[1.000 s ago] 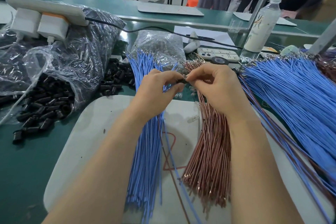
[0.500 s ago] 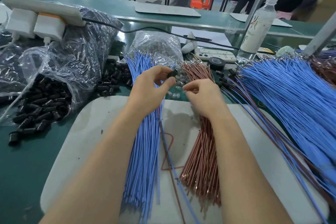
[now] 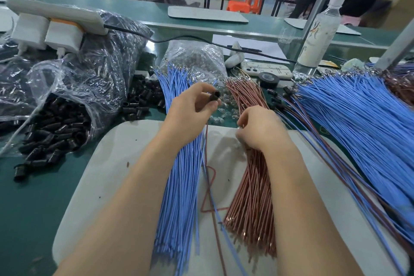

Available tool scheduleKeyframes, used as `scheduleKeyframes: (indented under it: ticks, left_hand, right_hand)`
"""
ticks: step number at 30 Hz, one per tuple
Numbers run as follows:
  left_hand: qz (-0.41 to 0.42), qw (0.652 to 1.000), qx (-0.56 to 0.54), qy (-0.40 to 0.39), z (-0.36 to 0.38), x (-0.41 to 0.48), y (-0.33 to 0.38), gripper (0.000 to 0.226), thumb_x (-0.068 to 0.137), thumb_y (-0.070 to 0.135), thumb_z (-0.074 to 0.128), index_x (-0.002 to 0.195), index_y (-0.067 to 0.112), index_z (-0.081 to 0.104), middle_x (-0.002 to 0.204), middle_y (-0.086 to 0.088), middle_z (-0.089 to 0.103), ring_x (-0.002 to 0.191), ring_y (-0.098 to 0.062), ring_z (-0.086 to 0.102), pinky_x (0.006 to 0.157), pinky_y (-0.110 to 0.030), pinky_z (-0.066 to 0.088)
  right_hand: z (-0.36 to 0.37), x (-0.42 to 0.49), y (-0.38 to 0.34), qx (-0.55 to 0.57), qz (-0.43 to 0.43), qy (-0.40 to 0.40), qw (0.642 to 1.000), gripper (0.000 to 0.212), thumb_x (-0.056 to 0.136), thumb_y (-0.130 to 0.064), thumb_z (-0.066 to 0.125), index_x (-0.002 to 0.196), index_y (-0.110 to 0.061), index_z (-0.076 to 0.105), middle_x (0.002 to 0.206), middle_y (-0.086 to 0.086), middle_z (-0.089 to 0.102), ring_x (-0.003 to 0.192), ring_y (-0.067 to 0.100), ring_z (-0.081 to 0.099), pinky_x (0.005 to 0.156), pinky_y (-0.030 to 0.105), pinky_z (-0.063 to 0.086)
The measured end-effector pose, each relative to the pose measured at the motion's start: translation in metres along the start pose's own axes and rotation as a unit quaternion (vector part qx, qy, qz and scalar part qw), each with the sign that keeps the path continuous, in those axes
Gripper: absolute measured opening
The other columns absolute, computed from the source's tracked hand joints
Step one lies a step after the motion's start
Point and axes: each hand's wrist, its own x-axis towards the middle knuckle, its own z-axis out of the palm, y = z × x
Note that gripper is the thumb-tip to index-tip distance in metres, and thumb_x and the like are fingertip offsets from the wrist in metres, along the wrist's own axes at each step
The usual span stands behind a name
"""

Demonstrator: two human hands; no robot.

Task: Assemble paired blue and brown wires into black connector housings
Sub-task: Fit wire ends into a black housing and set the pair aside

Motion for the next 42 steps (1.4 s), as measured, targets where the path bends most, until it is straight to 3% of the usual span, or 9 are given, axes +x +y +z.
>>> scheduleKeyframes:
  ticks: [10, 14, 17, 19, 21, 24, 30, 34, 42]
  left_hand:
    - [0.005, 0.999, -0.023, -0.024, 0.002, -0.002, 0.002, 0.02, 0.09, -0.002, 0.055, 0.097, 0.017, 0.059, 0.102, -0.004, 0.069, 0.099, -0.01, 0.065, 0.096, -0.027, 0.049]
    - [0.002, 1.0, -0.016, -0.025, 0.001, -0.002, 0.004, 0.019, 0.091, -0.002, 0.054, 0.099, 0.014, 0.059, 0.103, -0.003, 0.069, 0.1, -0.008, 0.064, 0.096, -0.025, 0.049]
    - [-0.005, 1.0, -0.012, -0.024, 0.002, -0.002, 0.004, 0.017, 0.091, 0.001, 0.055, 0.101, 0.014, 0.06, 0.104, -0.001, 0.069, 0.1, -0.007, 0.064, 0.095, -0.024, 0.049]
    - [-0.008, 1.0, -0.016, -0.021, 0.002, -0.002, 0.005, 0.016, 0.092, 0.002, 0.055, 0.103, 0.013, 0.06, 0.103, -0.002, 0.07, 0.099, -0.007, 0.065, 0.095, -0.024, 0.05]
    - [-0.01, 1.0, -0.017, -0.021, 0.002, -0.003, 0.006, 0.016, 0.092, 0.002, 0.055, 0.104, 0.012, 0.059, 0.103, -0.004, 0.07, 0.098, -0.011, 0.065, 0.094, -0.027, 0.05]
    - [-0.014, 1.0, -0.009, -0.025, 0.002, -0.002, 0.007, 0.016, 0.092, 0.004, 0.055, 0.106, 0.012, 0.059, 0.103, -0.005, 0.07, 0.099, -0.015, 0.065, 0.095, -0.033, 0.05]
    - [-0.014, 0.999, -0.002, -0.03, 0.001, -0.003, 0.009, 0.015, 0.093, 0.006, 0.056, 0.104, 0.016, 0.058, 0.101, -0.002, 0.07, 0.096, -0.01, 0.066, 0.093, -0.026, 0.05]
    - [-0.012, 0.999, 0.006, -0.031, 0.001, -0.003, 0.009, 0.015, 0.093, 0.006, 0.055, 0.102, 0.018, 0.058, 0.101, -0.003, 0.07, 0.097, -0.013, 0.066, 0.094, -0.033, 0.05]
    - [0.005, 0.999, 0.038, -0.033, 0.002, -0.005, 0.007, 0.015, 0.093, 0.01, 0.056, 0.101, 0.022, 0.06, 0.098, 0.0, 0.07, 0.095, -0.013, 0.065, 0.093, -0.037, 0.05]
  right_hand:
    - [0.004, 0.001, -0.003, 0.005, 0.003, 0.006, 1.0, 0.018, 0.085, -0.011, 0.058, 0.102, -0.017, 0.062, 0.105, 0.006, 0.064, 0.099, 0.027, 0.058, 0.083, 0.035, 0.049]
    - [-0.001, 0.003, 0.0, 0.082, -0.016, 0.041, 0.996, 0.015, 0.087, -0.014, 0.064, 0.08, -0.027, 0.059, 0.105, 0.002, 0.063, 0.095, 0.021, 0.058, 0.081, 0.031, 0.046]
    - [-0.008, 0.001, 0.0, 0.239, -0.077, 0.137, 0.958, 0.016, 0.088, -0.017, 0.066, 0.082, -0.027, 0.054, 0.095, -0.003, 0.061, 0.083, 0.009, 0.06, 0.074, 0.018, 0.042]
    - [-0.012, -0.003, -0.004, 0.392, -0.115, 0.128, 0.904, 0.016, 0.089, -0.011, 0.065, 0.083, -0.021, 0.054, 0.083, -0.001, 0.063, 0.07, 0.008, 0.067, 0.072, 0.018, 0.052]
    - [-0.014, -0.007, -0.007, 0.457, -0.14, 0.1, 0.873, 0.014, 0.088, -0.004, 0.064, 0.083, -0.016, 0.058, 0.075, 0.003, 0.065, 0.063, 0.013, 0.069, 0.065, 0.024, 0.057]
    - [-0.015, -0.009, -0.011, 0.446, -0.168, 0.115, 0.872, 0.013, 0.086, -0.002, 0.066, 0.083, -0.015, 0.065, 0.07, -0.003, 0.068, 0.061, 0.01, 0.067, 0.062, 0.019, 0.056]
    - [-0.017, -0.009, -0.009, 0.37, -0.182, 0.1, 0.905, 0.019, 0.088, -0.007, 0.063, 0.103, -0.013, 0.072, 0.086, -0.002, 0.072, 0.082, 0.005, 0.069, 0.08, 0.018, 0.054]
    - [-0.017, -0.009, -0.01, 0.346, -0.196, 0.107, 0.911, 0.026, 0.09, -0.002, 0.056, 0.107, -0.016, 0.07, 0.089, -0.005, 0.07, 0.081, 0.0, 0.068, 0.084, 0.022, 0.054]
    - [-0.014, -0.011, -0.012, 0.295, -0.233, 0.182, 0.909, 0.014, 0.085, -0.002, 0.064, 0.09, -0.015, 0.063, 0.078, -0.011, 0.063, 0.074, 0.005, 0.061, 0.076, 0.022, 0.052]
